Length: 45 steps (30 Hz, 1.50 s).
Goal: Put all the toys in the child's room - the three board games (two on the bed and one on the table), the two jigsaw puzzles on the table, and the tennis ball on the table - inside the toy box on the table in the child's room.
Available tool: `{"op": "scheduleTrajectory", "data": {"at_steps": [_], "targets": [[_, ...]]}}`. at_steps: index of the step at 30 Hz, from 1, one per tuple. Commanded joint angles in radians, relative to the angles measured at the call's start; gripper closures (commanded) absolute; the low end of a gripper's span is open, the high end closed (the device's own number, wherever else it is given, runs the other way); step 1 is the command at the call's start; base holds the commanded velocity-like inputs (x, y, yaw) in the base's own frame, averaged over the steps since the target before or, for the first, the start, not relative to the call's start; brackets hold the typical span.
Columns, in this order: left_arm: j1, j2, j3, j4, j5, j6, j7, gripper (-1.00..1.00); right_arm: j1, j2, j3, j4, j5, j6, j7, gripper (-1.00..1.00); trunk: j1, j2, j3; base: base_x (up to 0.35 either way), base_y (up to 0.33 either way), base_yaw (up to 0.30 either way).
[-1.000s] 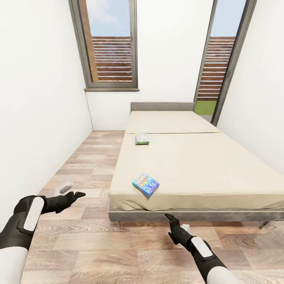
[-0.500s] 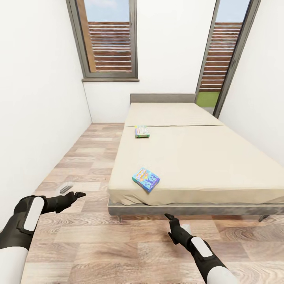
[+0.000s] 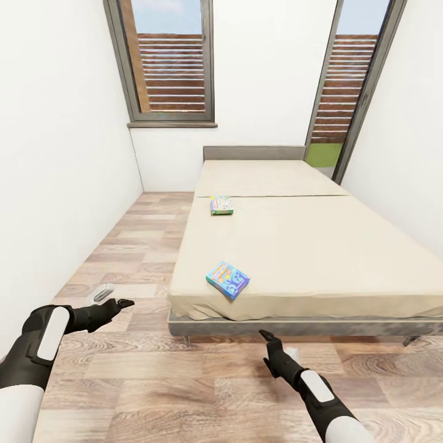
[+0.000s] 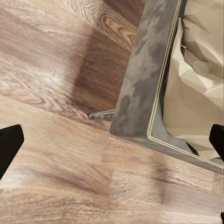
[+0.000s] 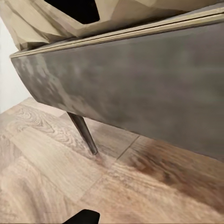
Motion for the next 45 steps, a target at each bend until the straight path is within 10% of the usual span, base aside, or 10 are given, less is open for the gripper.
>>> {"op": "scheduleTrajectory", "data": {"at_steps": [1, 10, 33, 45], "targets": [[-0.001, 0.000, 0.002, 0.000, -0.008, 0.004, -0.010, -1.00, 0.000, 0.000, -0.008, -0.001, -0.003, 0.007, 0.015, -1.00, 0.000, 0.000, -0.001, 0.000, 0.000, 0.000], [0.000, 0.001, 0.001, 0.000, 0.002, 0.004, -0.010, -1.00, 0.001, -0.008, -0.008, 0.001, 0.006, 0.005, 0.163, -1.00, 0.000, 0.000, -0.001, 0.000, 0.000, 0.000], [0.001, 0.000, 0.001, 0.000, 0.003, 0.004, -0.010, -1.00, -0.002, -0.007, -0.003, 0.000, 0.010, 0.006, 0.220, -1.00, 0.000, 0.000, -0.001, 0.000, 0.000, 0.000], [0.001, -0.003, 0.001, 0.000, 0.003, 0.003, -0.010, -1.00, -0.002, -0.008, -0.002, 0.000, 0.016, 0.003, 0.413, -1.00, 0.000, 0.000, -0.001, 0.000, 0.000, 0.000]]}}
